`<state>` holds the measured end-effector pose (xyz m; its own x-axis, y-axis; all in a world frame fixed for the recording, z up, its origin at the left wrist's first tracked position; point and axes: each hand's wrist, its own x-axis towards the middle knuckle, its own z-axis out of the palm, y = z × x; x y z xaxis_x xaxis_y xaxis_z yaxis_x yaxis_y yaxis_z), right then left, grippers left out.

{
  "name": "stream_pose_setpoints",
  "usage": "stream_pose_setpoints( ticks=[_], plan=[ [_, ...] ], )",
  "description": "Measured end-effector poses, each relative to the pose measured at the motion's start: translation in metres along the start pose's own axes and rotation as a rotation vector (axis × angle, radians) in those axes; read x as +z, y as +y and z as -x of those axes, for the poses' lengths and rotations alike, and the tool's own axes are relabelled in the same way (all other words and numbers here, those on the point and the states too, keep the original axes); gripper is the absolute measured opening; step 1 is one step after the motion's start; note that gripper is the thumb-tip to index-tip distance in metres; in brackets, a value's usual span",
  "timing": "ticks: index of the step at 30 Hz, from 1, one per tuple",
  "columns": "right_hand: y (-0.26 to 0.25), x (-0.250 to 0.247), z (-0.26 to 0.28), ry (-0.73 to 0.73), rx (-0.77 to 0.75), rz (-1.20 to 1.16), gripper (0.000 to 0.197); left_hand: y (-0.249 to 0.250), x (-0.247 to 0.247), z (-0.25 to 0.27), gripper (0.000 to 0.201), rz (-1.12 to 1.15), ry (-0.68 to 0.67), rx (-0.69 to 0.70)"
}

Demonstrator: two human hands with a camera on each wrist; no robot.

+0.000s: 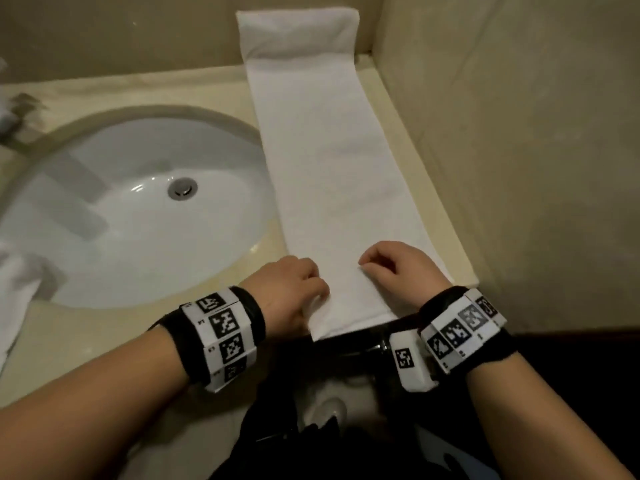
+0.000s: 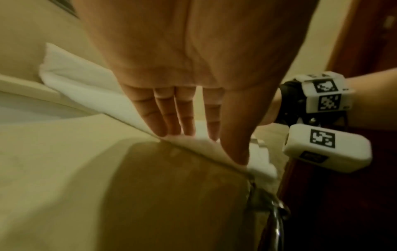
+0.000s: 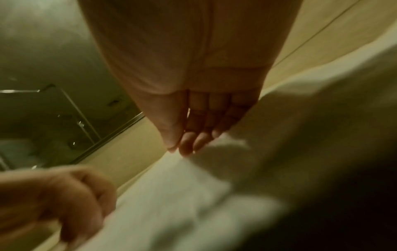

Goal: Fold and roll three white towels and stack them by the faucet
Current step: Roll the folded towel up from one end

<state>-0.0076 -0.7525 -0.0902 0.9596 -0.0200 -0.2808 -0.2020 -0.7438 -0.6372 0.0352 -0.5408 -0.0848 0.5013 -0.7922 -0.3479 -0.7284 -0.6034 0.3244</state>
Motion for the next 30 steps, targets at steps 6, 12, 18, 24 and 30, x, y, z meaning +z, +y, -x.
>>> stream_pose_setpoints(
  ticks=[6, 12, 18, 24, 30],
  plan=[
    [0.01, 0.013, 0.037, -0.067, -0.177, 0.202, 0.032, 0.026, 0.023, -0.002, 0.046, -0.207, 0.083, 0.036],
    [0.013, 0.021, 0.048, -0.045, -0.191, 0.461, 0.049, 0.018, 0.012, 0.005, 0.023, 0.192, 0.195, -0.164],
    [0.028, -0.006, 0.039, 0.063, -0.095, 0.367, 0.015, -0.009, 0.009, 0.025, 0.021, 0.377, 0.169, -0.406],
    [0.029, -0.015, 0.013, 0.022, 0.11, 0.283, 0.027, -0.018, 0.01, 0.022, 0.015, 0.485, 0.215, -0.542],
    [0.019, -0.009, 0.017, 0.183, -0.129, 0.553, 0.019, -0.007, 0.014, 0.015, 0.02, 0.089, 0.395, -0.329]
  ],
)
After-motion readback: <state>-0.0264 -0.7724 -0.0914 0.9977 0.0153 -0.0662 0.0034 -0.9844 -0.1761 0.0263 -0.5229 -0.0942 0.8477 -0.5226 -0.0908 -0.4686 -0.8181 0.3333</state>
